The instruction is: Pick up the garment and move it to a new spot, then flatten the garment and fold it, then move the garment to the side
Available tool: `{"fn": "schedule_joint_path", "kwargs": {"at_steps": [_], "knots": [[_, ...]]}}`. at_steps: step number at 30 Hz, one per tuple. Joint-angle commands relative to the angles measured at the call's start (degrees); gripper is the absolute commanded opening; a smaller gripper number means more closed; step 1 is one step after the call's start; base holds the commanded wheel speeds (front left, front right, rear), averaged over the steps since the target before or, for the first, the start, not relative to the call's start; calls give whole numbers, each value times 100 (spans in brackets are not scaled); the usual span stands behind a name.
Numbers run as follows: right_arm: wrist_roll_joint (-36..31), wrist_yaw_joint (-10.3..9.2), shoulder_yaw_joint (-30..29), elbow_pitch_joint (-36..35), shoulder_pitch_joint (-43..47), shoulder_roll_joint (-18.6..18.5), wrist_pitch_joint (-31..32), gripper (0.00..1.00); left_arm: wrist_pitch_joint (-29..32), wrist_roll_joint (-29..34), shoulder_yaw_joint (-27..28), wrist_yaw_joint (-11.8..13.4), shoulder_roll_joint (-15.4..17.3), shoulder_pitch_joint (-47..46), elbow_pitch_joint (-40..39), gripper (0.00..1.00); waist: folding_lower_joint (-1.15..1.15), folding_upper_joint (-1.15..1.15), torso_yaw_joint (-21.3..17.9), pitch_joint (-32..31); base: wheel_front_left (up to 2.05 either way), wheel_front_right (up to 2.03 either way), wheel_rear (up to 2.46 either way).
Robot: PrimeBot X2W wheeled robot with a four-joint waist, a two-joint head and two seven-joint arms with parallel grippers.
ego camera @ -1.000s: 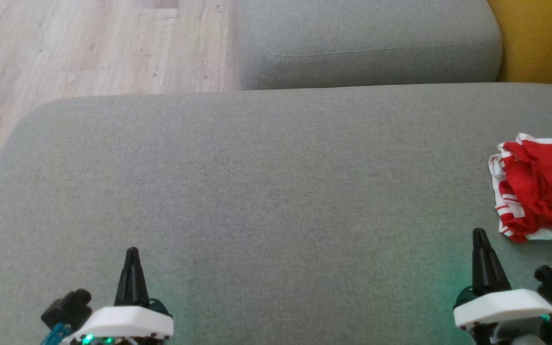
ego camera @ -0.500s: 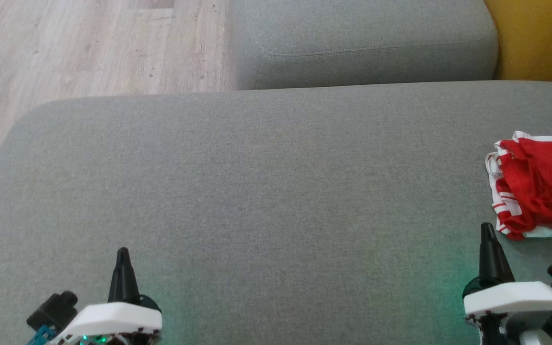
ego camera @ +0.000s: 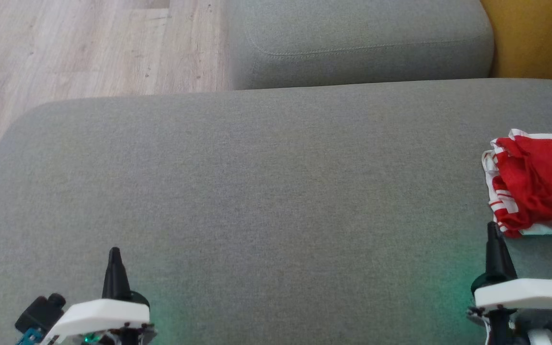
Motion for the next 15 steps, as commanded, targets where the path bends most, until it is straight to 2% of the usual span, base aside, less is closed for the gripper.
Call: {"fn": "schedule_joint_path", "kwargs": {"at_steps": [1,15], "knots": [[163,-2,22,-215,-325,-33,34,0,46,-127,167,-67,19,-327,-214,0,0,0,-4,1,0,0,0],[1110,-3,-51,-230,-416,-36,266,0,278,-899,350,-126,23,-364,-289,0,0,0,-61,10,0,0,0]]}}
